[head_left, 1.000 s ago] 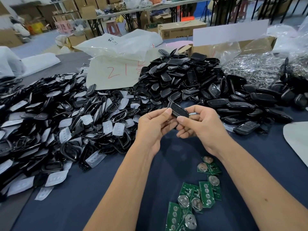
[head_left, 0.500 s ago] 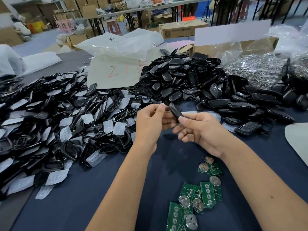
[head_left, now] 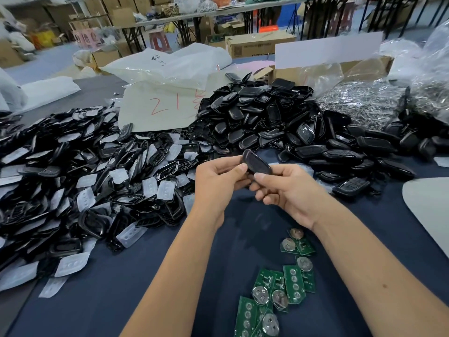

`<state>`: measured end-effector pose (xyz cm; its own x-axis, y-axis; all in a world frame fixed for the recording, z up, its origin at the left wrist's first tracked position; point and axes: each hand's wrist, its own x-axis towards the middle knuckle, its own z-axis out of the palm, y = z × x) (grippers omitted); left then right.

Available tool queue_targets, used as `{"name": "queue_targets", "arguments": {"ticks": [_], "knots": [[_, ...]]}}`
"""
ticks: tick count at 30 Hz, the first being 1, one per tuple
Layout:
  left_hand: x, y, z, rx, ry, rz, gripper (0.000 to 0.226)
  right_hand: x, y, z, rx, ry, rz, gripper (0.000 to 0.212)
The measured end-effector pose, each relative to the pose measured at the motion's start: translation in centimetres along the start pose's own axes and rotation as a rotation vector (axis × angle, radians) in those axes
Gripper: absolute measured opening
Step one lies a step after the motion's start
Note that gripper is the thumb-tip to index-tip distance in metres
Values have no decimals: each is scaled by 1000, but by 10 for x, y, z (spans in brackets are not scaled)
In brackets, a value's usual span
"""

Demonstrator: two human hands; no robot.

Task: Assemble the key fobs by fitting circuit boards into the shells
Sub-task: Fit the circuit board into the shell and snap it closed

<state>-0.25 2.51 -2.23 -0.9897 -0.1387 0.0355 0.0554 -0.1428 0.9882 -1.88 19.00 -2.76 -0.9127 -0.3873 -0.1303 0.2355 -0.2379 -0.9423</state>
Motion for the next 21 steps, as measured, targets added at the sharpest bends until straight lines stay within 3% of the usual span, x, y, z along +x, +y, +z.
{"name": "queue_targets", "arguments": {"ticks": [4,6,9,11,13,15,17,21], "knots": [[5,-6,19,21,133,5,23,-1,3,9,-130,131,-73,21],[11,-3,30,37,117,15,16,1,1,10,-94,237,-116,26],[17,0,41,88,-18,30,12,6,-7,-2,207,487,-183,17],[18,-3,41,268,-52,72,10,8,-14,-16,422,587,-219,13],[20,-8,37,525,-35,143,8,9,-17,-24,451,610,-218,14],[20,-11,32,730,10,208,8,8,-18,-27,310,606,-189,15],[19,-13,29,844,60,240,10,5,-20,-30,-17,539,-154,17],[17,-16,30,944,42,281,11,-11,-32,-37,-854,119,91,26]]}}
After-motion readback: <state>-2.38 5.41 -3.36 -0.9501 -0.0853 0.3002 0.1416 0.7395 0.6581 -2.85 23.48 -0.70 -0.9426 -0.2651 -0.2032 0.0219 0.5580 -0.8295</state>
